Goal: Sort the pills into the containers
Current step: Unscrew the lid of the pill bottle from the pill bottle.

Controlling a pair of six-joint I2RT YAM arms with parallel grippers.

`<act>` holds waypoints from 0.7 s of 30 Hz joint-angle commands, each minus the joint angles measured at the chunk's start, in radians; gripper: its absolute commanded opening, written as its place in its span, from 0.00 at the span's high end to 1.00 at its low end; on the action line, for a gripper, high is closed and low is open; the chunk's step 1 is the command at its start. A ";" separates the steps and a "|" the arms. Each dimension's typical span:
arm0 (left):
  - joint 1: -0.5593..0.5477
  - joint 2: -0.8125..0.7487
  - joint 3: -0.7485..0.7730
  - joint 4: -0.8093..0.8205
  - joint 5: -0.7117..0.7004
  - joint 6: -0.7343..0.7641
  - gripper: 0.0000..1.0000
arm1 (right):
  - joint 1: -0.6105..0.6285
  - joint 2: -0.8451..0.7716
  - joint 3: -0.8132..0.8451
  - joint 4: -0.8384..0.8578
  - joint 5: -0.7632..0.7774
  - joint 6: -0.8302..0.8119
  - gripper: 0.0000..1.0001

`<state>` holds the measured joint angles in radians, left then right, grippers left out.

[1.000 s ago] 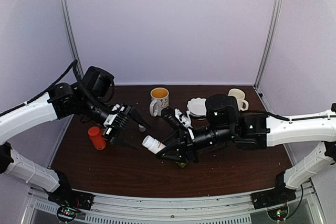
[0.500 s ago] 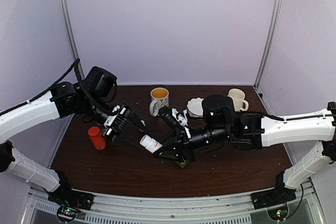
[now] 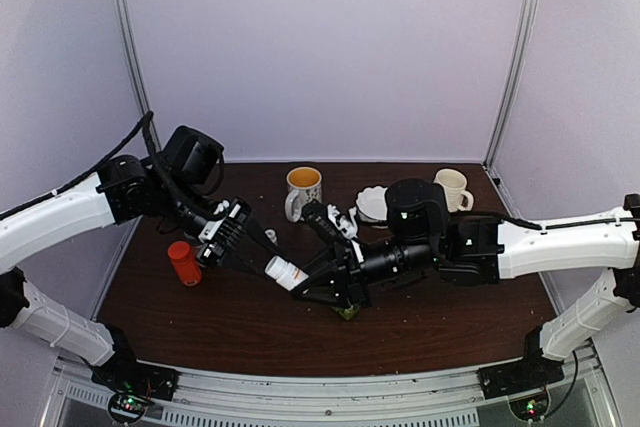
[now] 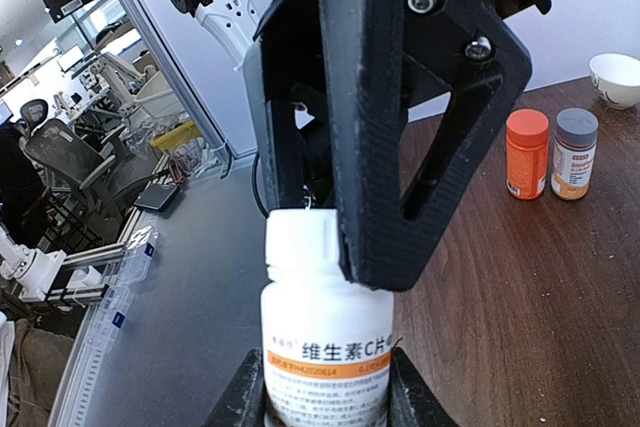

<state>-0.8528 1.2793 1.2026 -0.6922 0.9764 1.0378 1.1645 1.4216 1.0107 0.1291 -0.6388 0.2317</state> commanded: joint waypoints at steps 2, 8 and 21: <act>-0.005 0.011 0.041 0.000 0.047 -0.083 0.72 | 0.009 -0.026 0.044 -0.116 0.143 -0.106 1.00; -0.005 0.116 0.154 0.009 0.074 -0.479 0.77 | 0.040 -0.085 0.035 -0.210 0.418 -0.217 1.00; -0.005 0.321 0.321 -0.025 0.036 -1.313 0.83 | 0.129 -0.118 -0.003 -0.230 0.947 -0.399 1.00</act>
<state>-0.8337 1.5875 1.5261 -0.7513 0.9440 0.0193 1.2747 1.2858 1.0203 -0.1177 0.1219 -0.0681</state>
